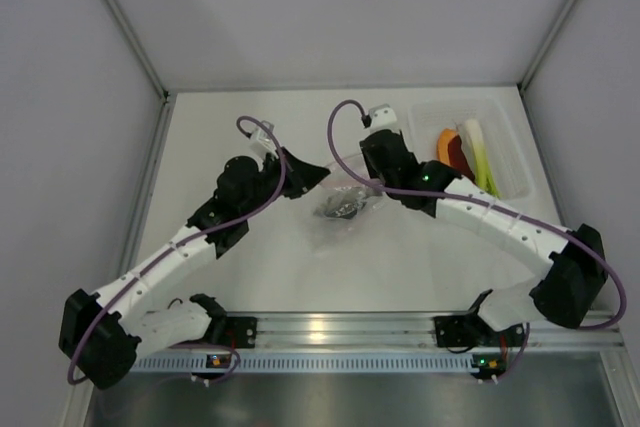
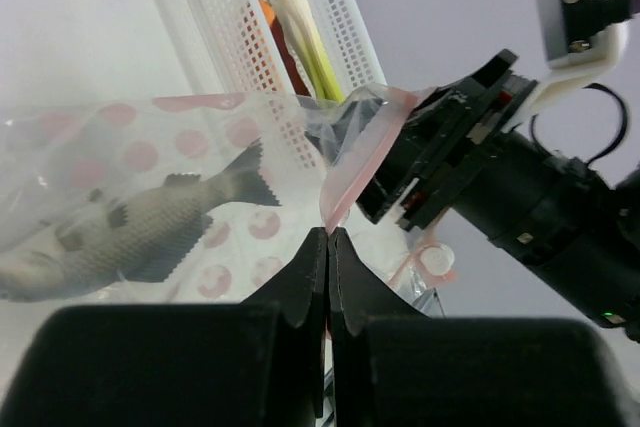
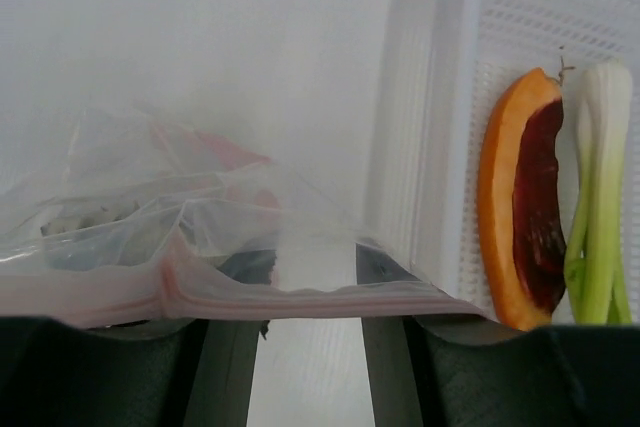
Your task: Open the zip-top bag and remove the fake food
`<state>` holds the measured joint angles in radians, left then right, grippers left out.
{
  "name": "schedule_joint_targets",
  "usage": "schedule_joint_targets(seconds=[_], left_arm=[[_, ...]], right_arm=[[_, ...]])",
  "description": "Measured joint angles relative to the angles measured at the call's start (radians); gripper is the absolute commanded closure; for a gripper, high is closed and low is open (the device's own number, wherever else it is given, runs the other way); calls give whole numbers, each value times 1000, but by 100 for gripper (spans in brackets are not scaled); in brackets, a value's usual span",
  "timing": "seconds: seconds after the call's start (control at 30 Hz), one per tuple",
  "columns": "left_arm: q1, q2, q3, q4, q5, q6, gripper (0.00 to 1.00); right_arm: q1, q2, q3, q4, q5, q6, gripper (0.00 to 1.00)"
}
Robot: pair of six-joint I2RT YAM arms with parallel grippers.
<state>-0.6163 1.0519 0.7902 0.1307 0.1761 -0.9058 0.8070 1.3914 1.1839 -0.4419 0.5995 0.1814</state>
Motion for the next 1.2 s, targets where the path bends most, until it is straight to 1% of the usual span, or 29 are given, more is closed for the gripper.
schedule_joint_targets(seconds=[0.07, 0.13, 0.3, 0.4, 0.53, 0.67, 0.83, 0.93, 1.1, 1.2], left_arm=[[0, 0, -22, 20, -12, -15, 100], [0, 0, -46, 29, -29, -21, 100], [7, 8, -100, 26, -74, -13, 100], [12, 57, -102, 28, -79, 5, 100], [13, 134, -102, 26, -64, 27, 100], [13, 188, -102, 25, -44, 50, 100], [13, 216, -102, 27, -15, 76, 100], [14, 237, -102, 28, 6, 89, 100], [15, 279, -98, 29, 56, 103, 100], [16, 291, -90, 27, 86, 113, 100]], right_arm=[[10, 10, 47, -54, 6, -18, 57], [14, 16, 66, -78, -35, -34, 55], [16, 46, 49, -60, -273, -60, 55], [16, 65, -46, 17, -400, -50, 60], [16, 114, -234, 203, -542, 1, 61], [16, 144, -377, 397, -624, 21, 62], [16, 161, -474, 646, -652, 19, 61], [16, 172, -545, 863, -660, 16, 61], [16, 279, -602, 1153, -665, 5, 59], [16, 339, -624, 1296, -665, 1, 55]])
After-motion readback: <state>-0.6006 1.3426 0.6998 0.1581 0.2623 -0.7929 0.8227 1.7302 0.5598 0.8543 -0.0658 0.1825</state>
